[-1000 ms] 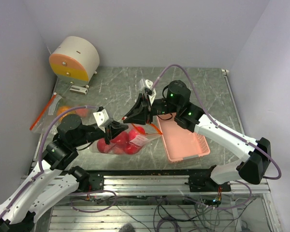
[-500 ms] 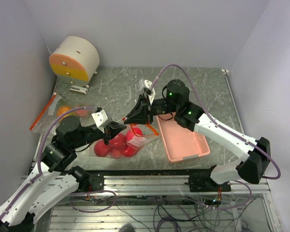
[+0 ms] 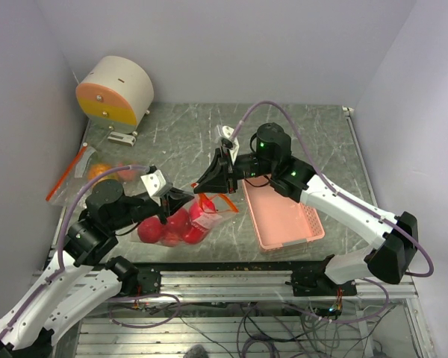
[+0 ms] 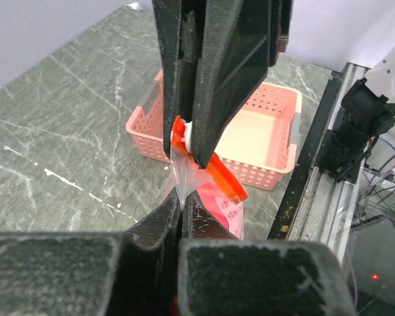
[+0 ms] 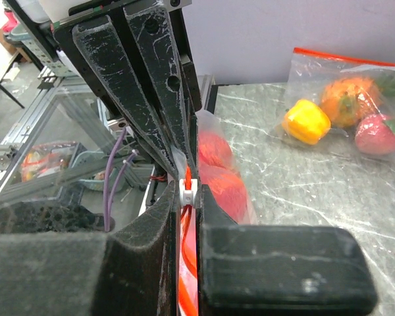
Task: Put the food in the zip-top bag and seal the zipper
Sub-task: Zip the zipper food storage bag at the center of the board.
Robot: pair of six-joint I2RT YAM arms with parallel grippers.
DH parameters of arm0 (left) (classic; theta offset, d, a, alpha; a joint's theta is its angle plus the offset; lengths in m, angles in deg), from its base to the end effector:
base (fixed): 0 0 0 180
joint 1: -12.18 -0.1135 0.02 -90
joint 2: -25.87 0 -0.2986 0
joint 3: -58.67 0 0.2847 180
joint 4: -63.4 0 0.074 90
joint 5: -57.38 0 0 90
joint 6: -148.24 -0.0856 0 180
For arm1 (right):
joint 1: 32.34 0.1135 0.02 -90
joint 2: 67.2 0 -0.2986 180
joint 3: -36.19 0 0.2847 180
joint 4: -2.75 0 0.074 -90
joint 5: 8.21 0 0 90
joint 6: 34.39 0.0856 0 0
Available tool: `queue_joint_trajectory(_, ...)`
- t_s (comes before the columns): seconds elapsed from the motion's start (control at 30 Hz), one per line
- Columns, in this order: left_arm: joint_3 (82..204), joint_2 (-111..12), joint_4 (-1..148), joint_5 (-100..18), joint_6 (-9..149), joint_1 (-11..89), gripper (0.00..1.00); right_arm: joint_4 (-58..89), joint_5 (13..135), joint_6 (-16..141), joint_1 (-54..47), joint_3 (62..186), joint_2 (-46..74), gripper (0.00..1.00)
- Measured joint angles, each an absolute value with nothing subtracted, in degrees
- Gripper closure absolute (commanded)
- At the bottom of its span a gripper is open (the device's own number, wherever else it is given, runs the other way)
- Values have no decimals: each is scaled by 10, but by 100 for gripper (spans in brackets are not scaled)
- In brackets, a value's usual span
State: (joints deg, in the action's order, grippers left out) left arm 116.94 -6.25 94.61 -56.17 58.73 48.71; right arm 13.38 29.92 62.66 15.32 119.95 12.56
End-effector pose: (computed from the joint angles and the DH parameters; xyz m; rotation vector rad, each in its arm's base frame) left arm 0.1199 -0.1314 0.3843 0.8288 1.5061 -0.8245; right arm 0.2041 0.3240 0.4126 -1.2910 1.3500 1.4418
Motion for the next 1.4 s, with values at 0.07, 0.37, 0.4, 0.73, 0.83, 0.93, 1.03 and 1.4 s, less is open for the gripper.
queue_joint_trajectory(0.07, 1169, -70, 944, -577, 587, 487, 84, 134, 292, 628, 151, 1200, 126, 100)
queue_joint_trajectory(0.37, 1177, -143, 930, -657, 566, 487, 93, 174, 241, 629, 142, 1243, 163, 100)
queue_joint_trajectory(0.4, 1179, -152, 930, -660, 564, 487, 93, 181, 239, 629, 142, 1243, 164, 100)
queue_joint_trajectory(0.73, 1207, -142, 983, -636, 546, 487, 93, 212, 247, 585, 141, 1238, 149, 100)
queue_joint_trajectory(0.83, 1219, -125, 1001, -618, 546, 487, 93, 217, 257, 569, 145, 1238, 146, 100)
queue_joint_trajectory(0.93, 1221, -113, 1012, -598, 546, 487, 93, 219, 260, 556, 148, 1238, 147, 100)
queue_joint_trajectory(1.03, 1221, -108, 1016, -586, 548, 488, 93, 220, 263, 552, 149, 1238, 148, 100)
queue_joint_trajectory(1.4, 1242, -136, 1014, -636, 525, 487, 90, 265, 228, 544, 137, 1271, 172, 100)
